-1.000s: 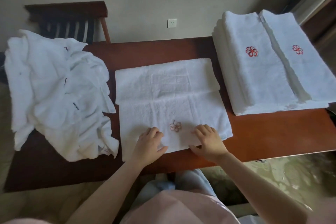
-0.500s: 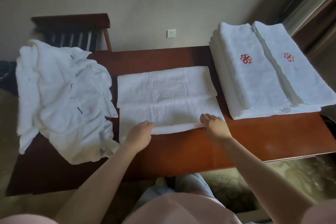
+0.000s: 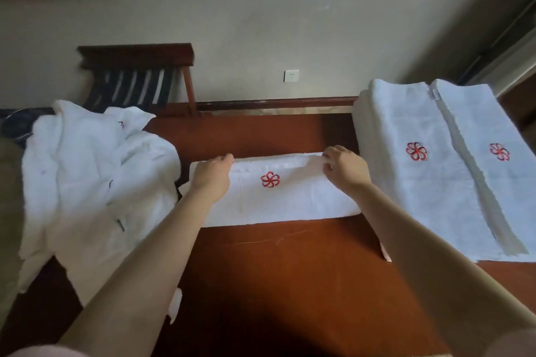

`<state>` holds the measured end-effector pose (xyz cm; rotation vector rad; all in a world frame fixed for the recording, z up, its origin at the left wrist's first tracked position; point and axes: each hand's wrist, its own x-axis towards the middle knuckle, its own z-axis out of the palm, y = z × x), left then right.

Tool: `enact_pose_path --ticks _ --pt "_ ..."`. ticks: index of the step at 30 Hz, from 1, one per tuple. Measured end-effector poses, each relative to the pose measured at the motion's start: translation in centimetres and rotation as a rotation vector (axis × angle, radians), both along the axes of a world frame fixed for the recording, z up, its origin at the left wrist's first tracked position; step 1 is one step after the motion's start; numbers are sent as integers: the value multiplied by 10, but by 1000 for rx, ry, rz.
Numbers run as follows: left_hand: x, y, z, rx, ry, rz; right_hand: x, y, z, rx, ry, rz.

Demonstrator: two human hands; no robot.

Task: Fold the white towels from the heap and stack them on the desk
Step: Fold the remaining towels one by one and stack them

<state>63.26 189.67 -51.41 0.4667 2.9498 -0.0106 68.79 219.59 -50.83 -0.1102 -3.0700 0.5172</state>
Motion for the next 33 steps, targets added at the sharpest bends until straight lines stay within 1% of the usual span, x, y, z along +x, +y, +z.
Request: enact_pose_path --ticks 6,9,11,14,17,19,20,23,24,26,29,31,33 --pt "-34 16 -15 -156 -81 62 -41 14 -34 32 -86 60" --pt "-45 18 -26 -188 -124 80 -50 21 -54 60 -134 51" --pt "-47 21 -34 -189 -106 117 -55 25 -63 80 -129 24" --pt "-45 27 -45 -89 51 144 -60 26 -70 148 -57 -9" --pt "-38 42 -54 99 206 -13 -63 20 -71 193 17 -7" --pt "-33 55 -61 149 193 -110 -63 12 -72 156 39 20" --pt "-31 61 -65 147 156 -114 -63 8 -73 136 42 31" --pt "-38 64 -73 110 -18 25 -62 3 -74 96 44 21" --pt "-43 61 -76 88 -29 75 -62 3 -74 84 39 10" --pt "-51 51 -74 60 0 140 -64 6 -74 66 22 5" --pt "-58 34 -68 38 90 157 -68 9 -73 16 9 22" --pt "-59 23 -66 -42 77 146 -71 7 -73 -14 -21 26" --pt "-60 17 -65 -77 66 141 -74 4 -73 -3 -63 45"
